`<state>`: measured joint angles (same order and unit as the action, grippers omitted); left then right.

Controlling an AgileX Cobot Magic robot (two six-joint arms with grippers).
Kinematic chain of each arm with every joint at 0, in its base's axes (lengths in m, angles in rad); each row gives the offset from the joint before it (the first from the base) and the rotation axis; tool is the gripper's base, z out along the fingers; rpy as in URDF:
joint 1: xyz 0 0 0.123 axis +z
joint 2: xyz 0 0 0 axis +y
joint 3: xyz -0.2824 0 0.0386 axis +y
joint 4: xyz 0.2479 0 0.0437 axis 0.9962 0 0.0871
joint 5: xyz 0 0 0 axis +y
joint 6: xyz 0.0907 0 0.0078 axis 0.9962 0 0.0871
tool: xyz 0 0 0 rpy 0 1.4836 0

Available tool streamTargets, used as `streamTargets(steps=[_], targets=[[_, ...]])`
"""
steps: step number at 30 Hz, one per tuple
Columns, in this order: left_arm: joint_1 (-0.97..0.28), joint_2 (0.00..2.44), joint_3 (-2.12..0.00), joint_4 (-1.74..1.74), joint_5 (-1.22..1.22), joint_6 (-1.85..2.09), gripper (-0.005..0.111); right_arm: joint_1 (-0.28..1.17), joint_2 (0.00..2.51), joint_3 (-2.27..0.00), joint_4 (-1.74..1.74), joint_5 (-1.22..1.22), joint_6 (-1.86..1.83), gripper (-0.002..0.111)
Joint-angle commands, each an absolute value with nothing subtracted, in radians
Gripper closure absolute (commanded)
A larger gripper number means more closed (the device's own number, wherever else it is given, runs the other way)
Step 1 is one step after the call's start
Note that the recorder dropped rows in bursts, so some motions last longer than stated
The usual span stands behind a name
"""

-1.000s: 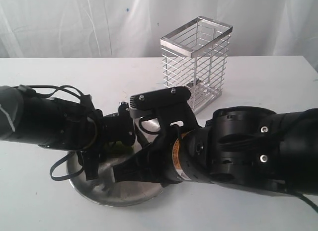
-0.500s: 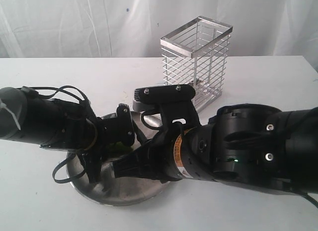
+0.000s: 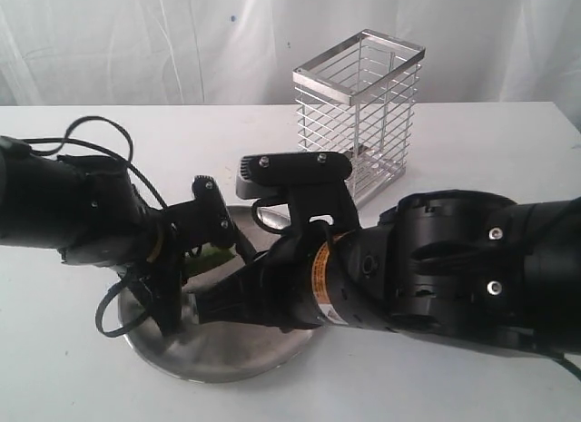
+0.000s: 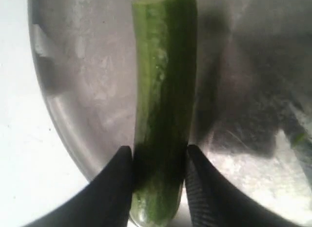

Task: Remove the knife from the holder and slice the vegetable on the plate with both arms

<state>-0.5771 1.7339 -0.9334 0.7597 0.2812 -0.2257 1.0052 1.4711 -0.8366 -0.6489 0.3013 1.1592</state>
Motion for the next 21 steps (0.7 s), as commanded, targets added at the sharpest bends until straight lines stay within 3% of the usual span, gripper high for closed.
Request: streamTargets(steps=[1, 9, 11, 12, 16, 21], targets=[[-0.580, 1.667, -0.931, 0.568, 0.387, -0.150, 0.107, 1.006, 1.458, -0.837, -0.663, 0.292, 1.105, 0.108], [-0.580, 1.652, -0.931, 0.212, 0.480, 0.018, 0.106, 1.006, 1.457, -0.837, -0.541, 0.460, 0.889, 0.108], [-0.580, 1.653, -0.931, 0.198, 0.464, 0.000, 0.096, 1.006, 1.457, -0.837, -0.519, 0.494, 0.864, 0.108], [-0.580, 1.653, -0.931, 0.193, 0.464, 0.000, 0.083, 1.006, 1.457, -0.837, -0.511, 0.505, 0.854, 0.108], [-0.580, 1.653, -0.931, 0.191, 0.462, 0.000, 0.054, 1.006, 1.457, -0.837, -0.473, 0.503, 0.793, 0.108], [-0.580, 1.653, -0.931, 0.181, 0.462, 0.000, 0.050, 1.029, 1.459, -0.837, -0.435, 0.507, 0.681, 0.108]])
